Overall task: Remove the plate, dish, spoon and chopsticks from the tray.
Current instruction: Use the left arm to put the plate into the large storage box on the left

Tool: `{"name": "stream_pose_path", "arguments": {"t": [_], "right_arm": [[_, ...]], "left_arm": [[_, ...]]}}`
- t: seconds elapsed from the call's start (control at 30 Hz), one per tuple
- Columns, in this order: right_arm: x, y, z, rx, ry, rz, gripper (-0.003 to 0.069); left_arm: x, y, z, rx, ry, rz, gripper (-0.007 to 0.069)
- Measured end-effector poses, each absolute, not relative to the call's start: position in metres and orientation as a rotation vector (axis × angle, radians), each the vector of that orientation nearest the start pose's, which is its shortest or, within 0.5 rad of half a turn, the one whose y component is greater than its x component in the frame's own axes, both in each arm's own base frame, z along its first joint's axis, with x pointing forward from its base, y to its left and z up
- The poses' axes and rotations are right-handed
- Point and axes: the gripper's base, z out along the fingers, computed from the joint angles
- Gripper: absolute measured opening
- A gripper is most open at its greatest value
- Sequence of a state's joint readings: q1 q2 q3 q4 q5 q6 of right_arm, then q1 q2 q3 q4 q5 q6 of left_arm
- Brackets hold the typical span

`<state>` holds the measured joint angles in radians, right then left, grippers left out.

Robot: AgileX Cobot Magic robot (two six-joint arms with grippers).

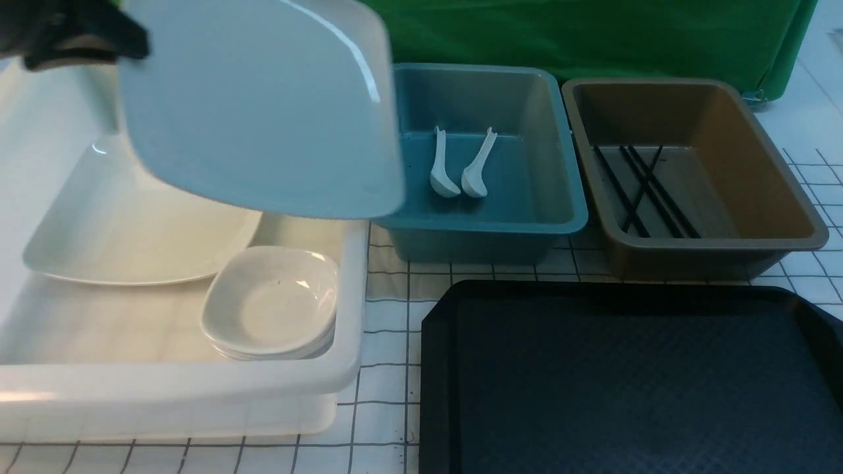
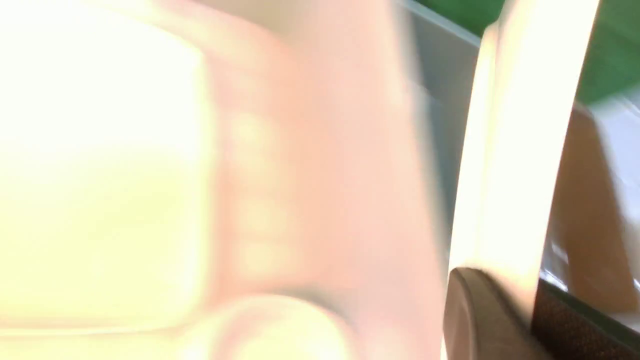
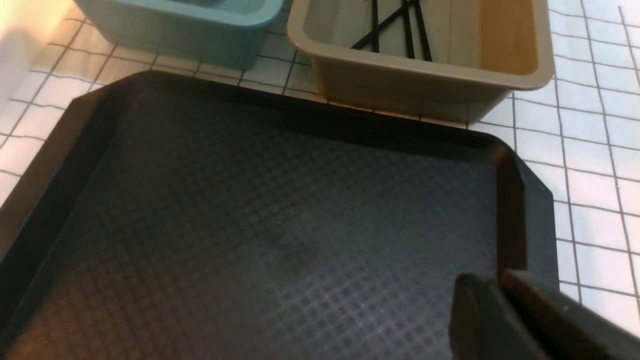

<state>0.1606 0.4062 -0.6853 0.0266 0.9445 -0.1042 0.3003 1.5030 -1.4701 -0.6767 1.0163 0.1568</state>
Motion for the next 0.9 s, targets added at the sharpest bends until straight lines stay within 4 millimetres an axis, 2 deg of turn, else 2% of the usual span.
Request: {"name": "stream_pose_path", "arguments": {"t": [0.1,0.13,0.23,0.33,0.47,0.5,0.57,0.7,0.9], "right_arm": [[0.057,0.011,0.331,-0.28,2.131,0.065,0.0071],[0.057,0.011,0.331,-0.28,2.131,0.065,0.0071],[0.057,0.011,0.331,-0.28,2.131,0.065,0.0072],[0.057,0.011,0.331,-0.28,2.131,0.065,0.0072],[0.057,0.011,0.331,-0.28,2.131,0.065,0.0072],[0.057,0.011,0.331,-0.28,2.131,0.065,0.0072],[0.057,0.011,0.331,-0.28,2.131,0.065,0.0072],[0.057,0.011,0.331,-0.28,2.131,0.065,0.0072],[0.057,0.011,0.331,-0.28,2.131,0.065,0.0073]], "left_arm": [[0.317,0.096,0.373,-0.474,2.306,-0.62,0.0023],[0.317,0.099,0.372,-0.478,2.306,-0.619,0.0023],[0.323,0.138,0.349,-0.534,2.3,-0.611,0.0024],[0.33,0.155,0.337,-0.549,2.3,-0.607,0.0024],[0.346,0.168,0.324,-0.539,2.309,-0.612,0.0024],[0.355,0.174,0.319,-0.533,2.311,-0.623,0.0024],[0.363,0.179,0.317,-0.521,2.312,-0.626,0.0024],[0.39,0.196,0.317,-0.42,2.348,-0.638,0.0024],[0.409,0.196,0.31,-0.359,2.435,-0.562,0.0024]]}}
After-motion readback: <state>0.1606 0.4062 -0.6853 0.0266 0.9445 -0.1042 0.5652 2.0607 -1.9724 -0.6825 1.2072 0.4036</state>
